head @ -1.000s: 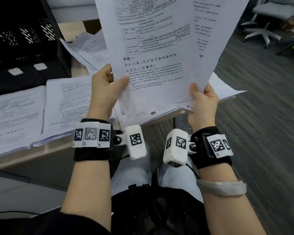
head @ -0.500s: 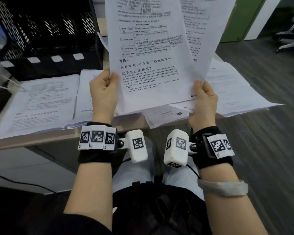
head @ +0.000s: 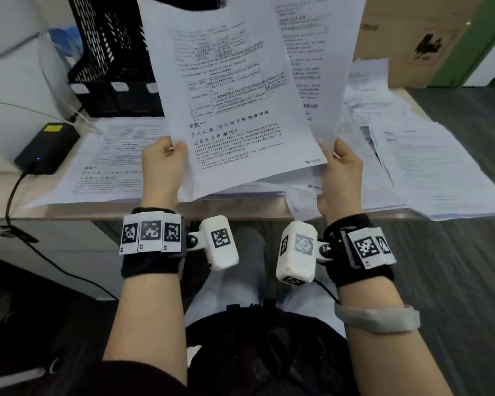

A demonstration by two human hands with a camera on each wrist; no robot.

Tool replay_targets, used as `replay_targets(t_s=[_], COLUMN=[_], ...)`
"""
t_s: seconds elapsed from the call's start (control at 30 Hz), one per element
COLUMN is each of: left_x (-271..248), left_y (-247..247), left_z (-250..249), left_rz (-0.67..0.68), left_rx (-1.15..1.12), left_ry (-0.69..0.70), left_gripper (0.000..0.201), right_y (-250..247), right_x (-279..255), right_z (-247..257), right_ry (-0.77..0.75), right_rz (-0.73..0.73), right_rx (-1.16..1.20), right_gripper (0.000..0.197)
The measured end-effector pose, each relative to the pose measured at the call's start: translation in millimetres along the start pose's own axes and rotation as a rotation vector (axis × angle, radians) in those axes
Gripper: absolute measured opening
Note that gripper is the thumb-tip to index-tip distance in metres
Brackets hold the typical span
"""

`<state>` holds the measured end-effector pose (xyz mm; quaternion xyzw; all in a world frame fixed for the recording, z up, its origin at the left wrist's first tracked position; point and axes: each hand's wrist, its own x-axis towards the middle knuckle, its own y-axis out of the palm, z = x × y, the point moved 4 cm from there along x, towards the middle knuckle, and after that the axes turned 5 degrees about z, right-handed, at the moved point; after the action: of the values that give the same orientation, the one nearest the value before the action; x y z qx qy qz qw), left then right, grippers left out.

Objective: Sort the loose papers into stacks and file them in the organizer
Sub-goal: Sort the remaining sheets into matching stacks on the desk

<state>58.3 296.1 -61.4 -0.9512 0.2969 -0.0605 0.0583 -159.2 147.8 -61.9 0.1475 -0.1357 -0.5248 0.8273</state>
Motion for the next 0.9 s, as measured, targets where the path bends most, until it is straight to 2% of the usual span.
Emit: replay_targets(t_s=[0.13, 0.23, 0.3, 0.43, 0.6, 0.77, 0.9], left_x=[-1.1, -2.2, -3.3, -4.6, -0.1, -4.3, -8.3], left_y=[-16.8, -31.3, -42.4, -60.9, -87.7, -112.3, -126.2], left_z=[2.2, 0.5, 0.8, 1.4, 10.9, 20.6, 24.3], left_rz=[-0.036, -0.058, -0.076, -0.084, -0.158, -0.236, -0.239], left_rx=[-0.037, -0.026, -0.005, -0.004, 0.067, 0.015, -0.069], left_ry=[-0.016, 0.007, 0.023, 0.027, -0.049, -0.169, -0.275], left_gripper=[0.02, 0.022, 0.024, 0.021, 0.014, 0.058, 0.055], right_y=[21.9, 32.2, 39.8, 60.2, 83.3, 109.0, 123.6], right_x=[-1.0, 0.2, 0.5, -1.7, -0.5, 1.3, -1.3], right_z=[-5.2, -8.5, -10.4, -15.9, -20.5, -25.0, -30.1], right_ry=[0.015, 0.066, 0.122, 0.224, 0.205, 0.121, 0.05], right_rz=[0.105, 0.152, 0.177, 0.268, 0.285, 0.224, 0.221], right_rx=[-0.046, -0.043, -0.024, -0.126, -0.137, -0.17, -0.245], right_gripper=[0.026, 0.016, 0.016, 0.011, 0.014, 0.014, 0.025])
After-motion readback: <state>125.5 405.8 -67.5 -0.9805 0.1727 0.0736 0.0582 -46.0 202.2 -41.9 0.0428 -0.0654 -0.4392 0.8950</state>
